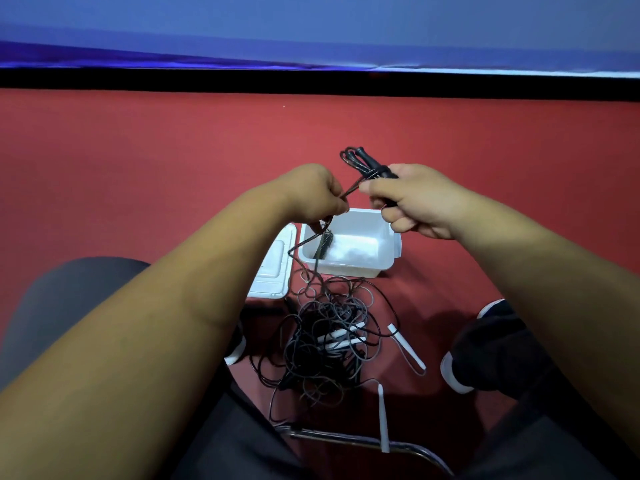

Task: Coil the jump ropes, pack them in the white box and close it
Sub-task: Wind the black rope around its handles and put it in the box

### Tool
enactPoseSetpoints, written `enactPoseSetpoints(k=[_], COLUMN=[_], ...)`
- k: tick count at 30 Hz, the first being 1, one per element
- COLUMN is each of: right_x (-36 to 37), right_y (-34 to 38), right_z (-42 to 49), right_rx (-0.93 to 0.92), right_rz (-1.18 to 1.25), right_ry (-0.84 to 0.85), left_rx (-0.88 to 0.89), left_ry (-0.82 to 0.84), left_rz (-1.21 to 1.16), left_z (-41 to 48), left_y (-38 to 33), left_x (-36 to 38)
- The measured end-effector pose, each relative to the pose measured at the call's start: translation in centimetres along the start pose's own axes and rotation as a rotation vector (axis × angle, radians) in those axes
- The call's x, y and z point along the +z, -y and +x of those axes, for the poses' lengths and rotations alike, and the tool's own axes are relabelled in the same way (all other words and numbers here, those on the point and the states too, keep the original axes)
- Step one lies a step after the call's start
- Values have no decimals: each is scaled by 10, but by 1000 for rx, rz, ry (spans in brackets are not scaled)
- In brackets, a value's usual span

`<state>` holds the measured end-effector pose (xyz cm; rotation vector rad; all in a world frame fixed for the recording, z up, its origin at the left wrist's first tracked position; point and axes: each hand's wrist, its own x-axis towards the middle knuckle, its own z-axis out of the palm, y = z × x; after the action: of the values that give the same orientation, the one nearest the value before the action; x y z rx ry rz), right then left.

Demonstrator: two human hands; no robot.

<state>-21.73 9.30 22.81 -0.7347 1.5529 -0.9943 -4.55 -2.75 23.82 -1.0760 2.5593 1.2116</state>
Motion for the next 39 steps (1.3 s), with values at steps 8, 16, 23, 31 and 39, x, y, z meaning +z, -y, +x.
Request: enactPoseSetpoints(k=[8, 16, 23, 31, 39], right_x=[-9, -16, -10, -4, 1], right_y=[9, 13, 19, 17, 19], right_z=[1, -1, -9, -12, -13], right_rx=[63, 50, -1, -20, -105], right_rz=[365, 420, 380, 286, 307], right_ry=[-65, -79, -31, -25, -127], left_rx=[147, 226, 108, -80, -63], left_ry=[-104, -62, -89, 62, 102], left_rz=[-388, -201, -24, -242, -338], left_z=[-2, -5, -5, -3, -8], left_y=[-4, -1, 1, 8, 0], left_x=[-13, -23, -16, -7, -4])
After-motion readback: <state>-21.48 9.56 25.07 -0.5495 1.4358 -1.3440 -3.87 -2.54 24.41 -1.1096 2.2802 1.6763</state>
